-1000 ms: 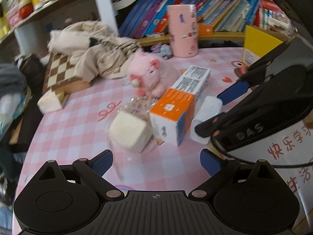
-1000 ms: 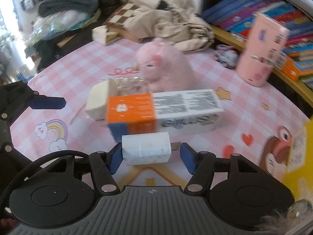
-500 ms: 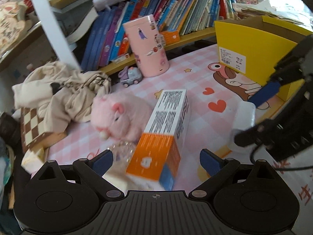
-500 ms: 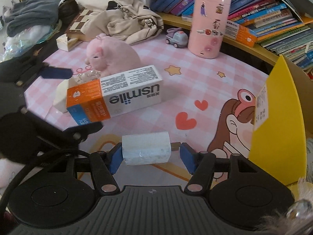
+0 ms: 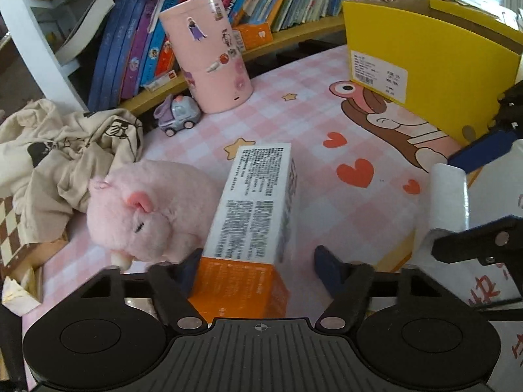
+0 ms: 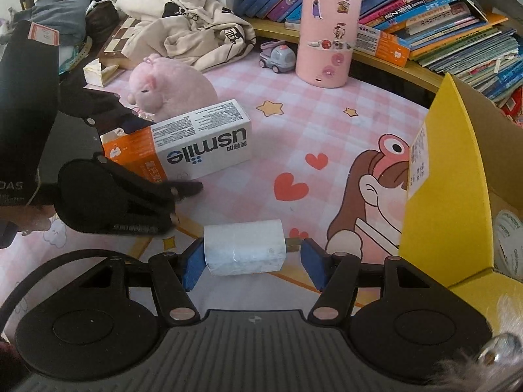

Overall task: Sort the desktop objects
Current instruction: 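Grasp the white-and-orange usmile box with the left gripper and lift it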

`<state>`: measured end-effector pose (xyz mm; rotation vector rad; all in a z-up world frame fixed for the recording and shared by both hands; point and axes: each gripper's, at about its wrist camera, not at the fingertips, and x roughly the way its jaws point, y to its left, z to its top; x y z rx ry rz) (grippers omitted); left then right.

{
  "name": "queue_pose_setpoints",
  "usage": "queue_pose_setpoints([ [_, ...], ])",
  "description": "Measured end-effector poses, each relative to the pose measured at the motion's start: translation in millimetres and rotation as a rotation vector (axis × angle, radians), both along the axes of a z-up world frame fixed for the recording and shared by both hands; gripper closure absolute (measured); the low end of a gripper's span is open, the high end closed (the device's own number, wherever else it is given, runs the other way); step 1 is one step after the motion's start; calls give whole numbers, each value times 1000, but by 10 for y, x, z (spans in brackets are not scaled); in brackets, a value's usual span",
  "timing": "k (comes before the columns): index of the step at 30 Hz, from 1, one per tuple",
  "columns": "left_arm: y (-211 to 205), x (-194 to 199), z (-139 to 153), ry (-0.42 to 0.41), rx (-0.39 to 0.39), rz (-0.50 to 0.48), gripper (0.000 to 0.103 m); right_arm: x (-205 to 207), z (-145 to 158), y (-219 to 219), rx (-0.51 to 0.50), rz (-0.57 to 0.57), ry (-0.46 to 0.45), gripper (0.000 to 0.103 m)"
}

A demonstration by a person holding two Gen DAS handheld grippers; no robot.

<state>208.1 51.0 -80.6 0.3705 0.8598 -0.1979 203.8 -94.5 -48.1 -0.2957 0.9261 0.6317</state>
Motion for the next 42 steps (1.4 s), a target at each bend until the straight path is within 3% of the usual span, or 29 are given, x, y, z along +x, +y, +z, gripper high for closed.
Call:
queue_pose_setpoints([
  [4, 26, -89, 61, 30, -68, -9, 62, -32, 16, -43, 2, -3, 3, 43],
  [13, -32, -579, 96, 79, -111, -24, 62, -117, 4, -68, -4, 15, 17, 43],
  [26, 83, -1118, 134, 93, -130, 93, 62, -386, 17, 15, -17, 101, 18, 43],
  [32, 84, -1076, 73, 99, -129, 124, 59, -478, -8, 17, -25, 117, 24, 43],
  [37, 54, -992, 38, 108, -107, 108, 46, -514, -43, -8, -34, 107, 28, 43],
  [39, 46, -953, 26, 103, -105, 109, 36, -522, -52, -22, -36, 103, 30, 43],
  [42, 32, -905, 19, 101, -104, 113, 33, -526, -51, -46, -34, 95, 30, 43],
])
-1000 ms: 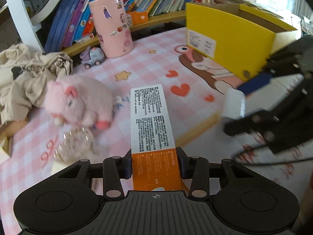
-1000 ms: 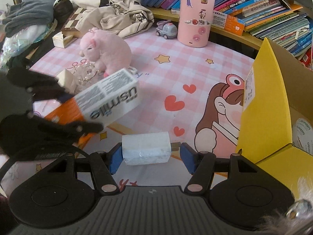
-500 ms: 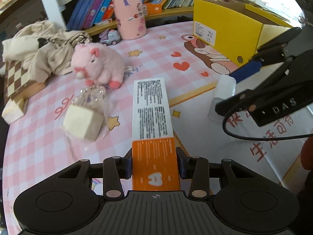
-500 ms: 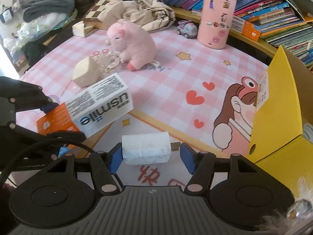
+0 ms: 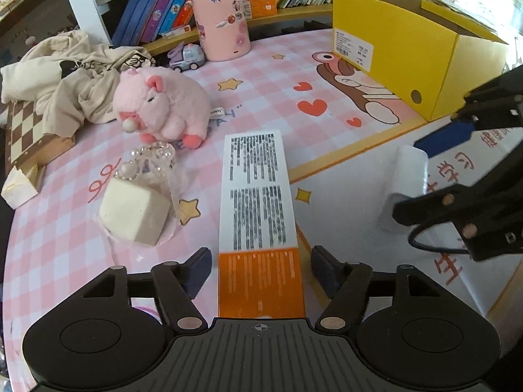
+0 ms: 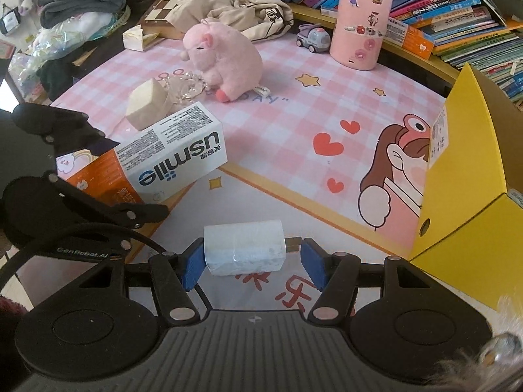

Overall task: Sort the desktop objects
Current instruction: 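Grasp the white-and-orange usmile box with the left gripper and lift it, then carry the usmile box and white charger toward the yellow box with both grippers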

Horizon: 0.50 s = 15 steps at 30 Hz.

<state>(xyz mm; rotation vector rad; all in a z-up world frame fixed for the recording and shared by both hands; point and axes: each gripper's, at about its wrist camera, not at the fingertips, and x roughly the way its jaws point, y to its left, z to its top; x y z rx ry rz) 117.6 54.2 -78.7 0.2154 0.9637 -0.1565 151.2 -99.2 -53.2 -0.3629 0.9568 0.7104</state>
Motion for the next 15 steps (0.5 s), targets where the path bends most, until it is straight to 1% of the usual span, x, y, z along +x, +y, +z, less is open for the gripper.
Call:
queue_pose_setpoints([
  [1, -3, 9, -3, -1, -2, 2, 32, 0, 0, -8, 1, -2, 0, 43],
  [3, -6, 14, -14, -6, -6, 6, 25, 5, -2, -22, 2, -6, 3, 43],
  [5, 0, 11, -29, -9, -18, 12, 21, 12, -3, -34, 2, -8, 4, 43],
  [9, 27, 6, -42, -8, -55, 36, 17, 18, -6, -47, 4, -9, 7, 43],
  [12, 29, 8, -53, -14, -48, 48, 12, 20, -8, -47, 6, -7, 7, 43],
  [15, 32, 10, -59, -15, -46, 57, 10, 26, -10, -52, 7, -6, 6, 43],
])
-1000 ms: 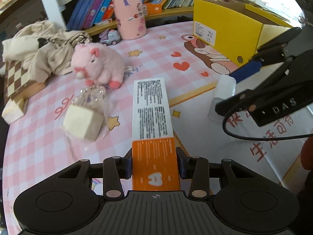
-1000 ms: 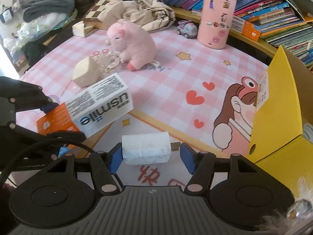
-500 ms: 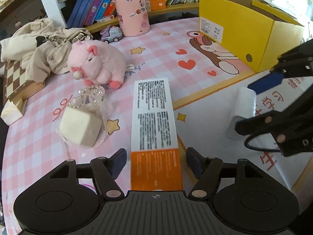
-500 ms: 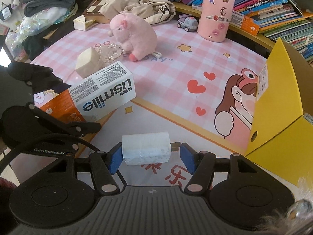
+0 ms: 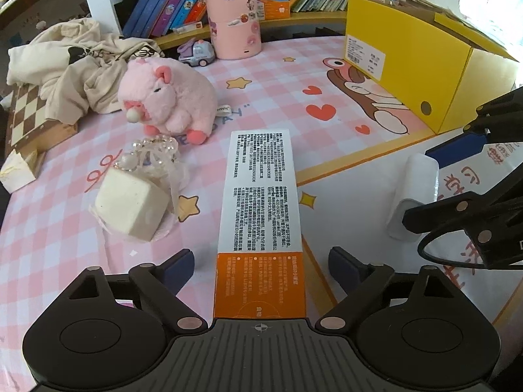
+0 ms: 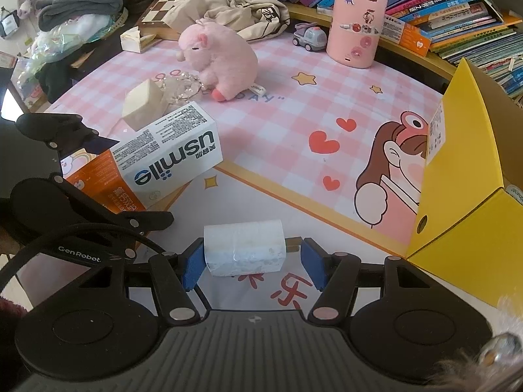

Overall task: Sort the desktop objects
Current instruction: 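Carry the usmile box and white charger toward the yellow box with both grippers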

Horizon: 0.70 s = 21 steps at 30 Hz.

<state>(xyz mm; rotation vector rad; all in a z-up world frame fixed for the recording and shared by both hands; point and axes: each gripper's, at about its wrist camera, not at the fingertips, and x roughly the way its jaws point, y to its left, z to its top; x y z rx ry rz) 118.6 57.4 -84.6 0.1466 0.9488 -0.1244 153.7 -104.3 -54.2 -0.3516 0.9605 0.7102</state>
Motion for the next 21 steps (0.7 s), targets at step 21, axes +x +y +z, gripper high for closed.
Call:
queue_pose_setpoints([
  [21, 48, 66, -50, 46, -49, 72, 0, -6, -45, -12, 36, -8, 22, 54],
])
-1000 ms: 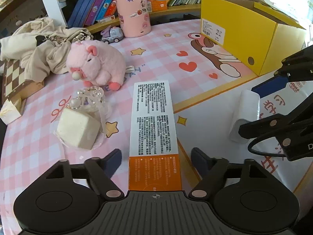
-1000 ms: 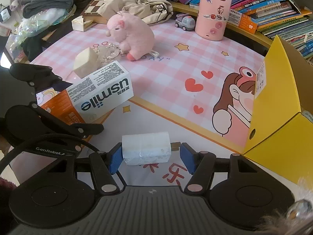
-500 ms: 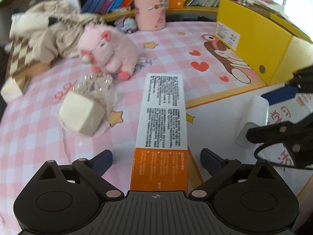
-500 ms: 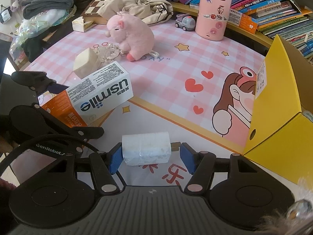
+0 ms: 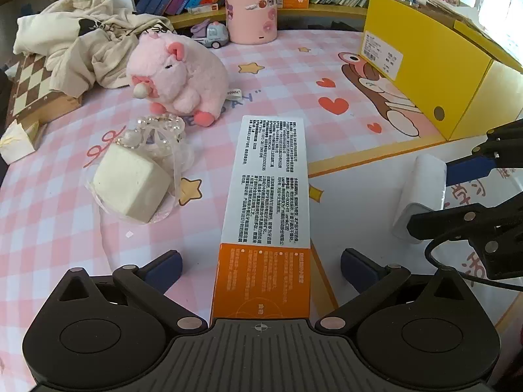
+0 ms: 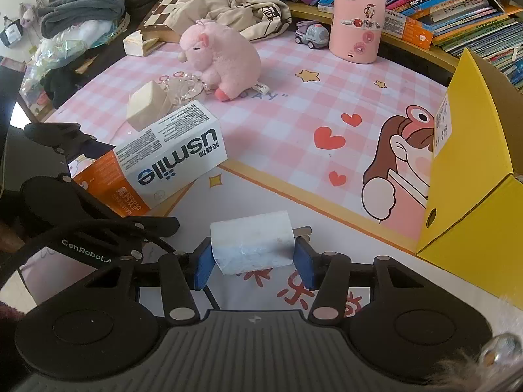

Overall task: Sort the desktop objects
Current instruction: 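Carry the usmile box and white charger toward the yellow box with both grippers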

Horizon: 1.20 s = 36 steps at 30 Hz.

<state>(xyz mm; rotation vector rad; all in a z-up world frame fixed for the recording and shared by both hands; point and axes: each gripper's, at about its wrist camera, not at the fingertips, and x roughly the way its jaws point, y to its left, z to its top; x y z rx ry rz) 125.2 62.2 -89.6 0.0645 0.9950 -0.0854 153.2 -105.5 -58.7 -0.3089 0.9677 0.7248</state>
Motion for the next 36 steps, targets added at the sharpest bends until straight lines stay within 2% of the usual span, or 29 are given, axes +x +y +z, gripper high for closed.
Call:
queue_pose_setpoints([
  [8, -10, 34, 19, 9, 3, -2, 0, -26, -14, -3, -8, 0, -14, 52],
  [16, 11, 11, -5, 12, 3, -18, 0, -39, -21, -66, -14, -30, -34, 35],
  [22, -3, -48, 11, -24, 35, -11, 0, -48, -36, -87, 5, -26, -43, 31],
  [26, -44, -100, 73, -65, 70, -21, 14, -46, -71, -72, 11, -23, -39, 31],
  [27, -45, -108, 92, -74, 70, -20, 22, -46, -77, -70, 12, -23, -38, 31],
  [32, 5, -41, 150, -66, 25, -1, 47, -18, -92, -52, 11, -24, -38, 35],
  [36, -39, 35, 122, -42, 23, -17, 53, 18, -111, -20, 9, -14, -32, 39],
])
